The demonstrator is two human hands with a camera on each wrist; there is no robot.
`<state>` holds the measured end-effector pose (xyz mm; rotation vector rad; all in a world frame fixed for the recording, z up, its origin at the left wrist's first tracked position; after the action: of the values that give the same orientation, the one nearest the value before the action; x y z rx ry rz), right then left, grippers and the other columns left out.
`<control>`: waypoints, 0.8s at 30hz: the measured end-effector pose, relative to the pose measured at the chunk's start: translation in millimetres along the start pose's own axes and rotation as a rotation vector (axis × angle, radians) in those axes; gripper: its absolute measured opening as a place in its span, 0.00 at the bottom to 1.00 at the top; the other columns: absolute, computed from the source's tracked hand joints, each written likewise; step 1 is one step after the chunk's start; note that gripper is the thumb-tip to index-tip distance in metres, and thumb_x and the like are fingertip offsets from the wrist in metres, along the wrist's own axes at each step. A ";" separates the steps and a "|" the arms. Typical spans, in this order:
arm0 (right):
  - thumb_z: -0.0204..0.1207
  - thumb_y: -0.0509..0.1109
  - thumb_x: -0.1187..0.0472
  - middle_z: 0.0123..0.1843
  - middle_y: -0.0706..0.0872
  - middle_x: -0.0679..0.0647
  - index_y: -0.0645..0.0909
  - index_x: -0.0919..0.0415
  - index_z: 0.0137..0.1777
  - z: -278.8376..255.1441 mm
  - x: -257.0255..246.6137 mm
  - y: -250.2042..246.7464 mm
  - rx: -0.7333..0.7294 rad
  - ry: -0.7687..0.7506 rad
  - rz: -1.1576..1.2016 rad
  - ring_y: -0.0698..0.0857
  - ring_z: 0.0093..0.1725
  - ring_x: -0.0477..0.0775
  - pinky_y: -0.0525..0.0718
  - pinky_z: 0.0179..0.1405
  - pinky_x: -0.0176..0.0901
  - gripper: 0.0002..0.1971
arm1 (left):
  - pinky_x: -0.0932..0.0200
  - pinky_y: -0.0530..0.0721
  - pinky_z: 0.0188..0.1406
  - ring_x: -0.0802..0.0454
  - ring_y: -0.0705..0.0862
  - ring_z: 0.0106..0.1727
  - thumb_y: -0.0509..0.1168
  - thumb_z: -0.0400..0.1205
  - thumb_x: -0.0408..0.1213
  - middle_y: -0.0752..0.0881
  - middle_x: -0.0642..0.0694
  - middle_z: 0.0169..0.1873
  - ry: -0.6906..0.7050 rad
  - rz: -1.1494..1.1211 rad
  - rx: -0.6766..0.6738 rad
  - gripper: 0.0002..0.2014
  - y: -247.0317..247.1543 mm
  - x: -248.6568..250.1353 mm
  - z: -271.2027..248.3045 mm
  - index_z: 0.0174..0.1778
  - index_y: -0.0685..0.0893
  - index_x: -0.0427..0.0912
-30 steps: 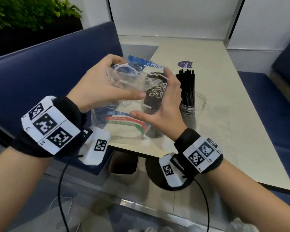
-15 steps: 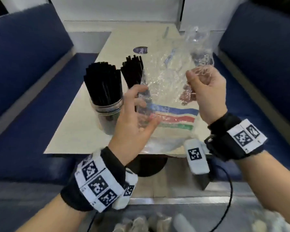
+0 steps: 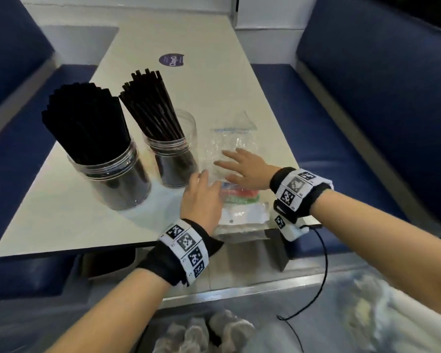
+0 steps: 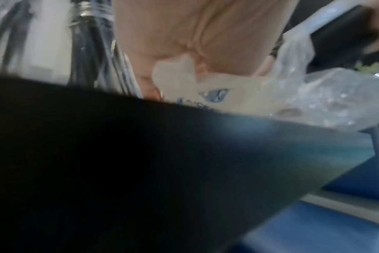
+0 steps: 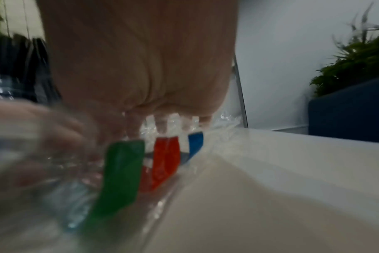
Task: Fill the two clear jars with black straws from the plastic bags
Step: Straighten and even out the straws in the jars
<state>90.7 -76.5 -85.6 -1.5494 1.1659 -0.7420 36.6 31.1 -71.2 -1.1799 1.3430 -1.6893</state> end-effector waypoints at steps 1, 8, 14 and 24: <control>0.83 0.44 0.45 0.85 0.49 0.56 0.50 0.48 0.81 5.9 1.1 9.1 -0.070 0.006 -0.008 0.49 0.84 0.63 0.48 0.83 0.60 0.27 | 0.51 0.79 0.60 0.43 0.77 0.66 0.68 0.78 0.45 0.81 0.42 0.65 0.045 0.060 0.023 0.13 -2.0 6.3 0.7 0.55 0.87 0.44; 0.76 0.51 0.33 0.85 0.35 0.49 0.39 0.38 0.80 19.9 16.9 16.7 -0.200 0.116 0.014 0.37 0.83 0.63 0.44 0.78 0.74 0.36 | 0.49 0.38 0.81 0.44 0.41 0.85 0.31 0.81 0.64 0.42 0.42 0.84 0.131 0.138 -0.306 0.35 53.0 2.6 -15.1 0.83 0.41 0.51; 0.75 0.55 0.33 0.85 0.38 0.50 0.41 0.38 0.80 30.0 13.1 5.2 -0.194 0.095 0.037 0.40 0.84 0.63 0.47 0.79 0.73 0.38 | 0.46 0.46 0.81 0.40 0.45 0.83 0.42 0.83 0.62 0.45 0.44 0.84 0.075 0.129 -0.315 0.30 45.7 -5.2 -13.4 0.81 0.42 0.62; 0.75 0.68 0.45 0.81 0.65 0.52 0.58 0.55 0.80 2.8 -10.8 -103.4 0.119 -0.020 0.253 0.64 0.79 0.53 0.60 0.76 0.42 0.37 | 0.50 0.61 0.78 0.46 0.61 0.77 0.61 0.81 0.52 0.66 0.44 0.75 -0.097 -0.405 -0.098 0.30 -17.5 -26.4 -12.8 0.76 0.66 0.45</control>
<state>121.4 -63.7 13.0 -1.2791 1.2523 -0.6138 35.0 63.8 -61.4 -1.6564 1.1950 -1.8255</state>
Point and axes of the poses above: each hand's wrist, its own z-axis towards the middle knuckle, its own y-axis out of the palm, x = y × z, the point moved 7 cm from there along z, towards the middle knuckle
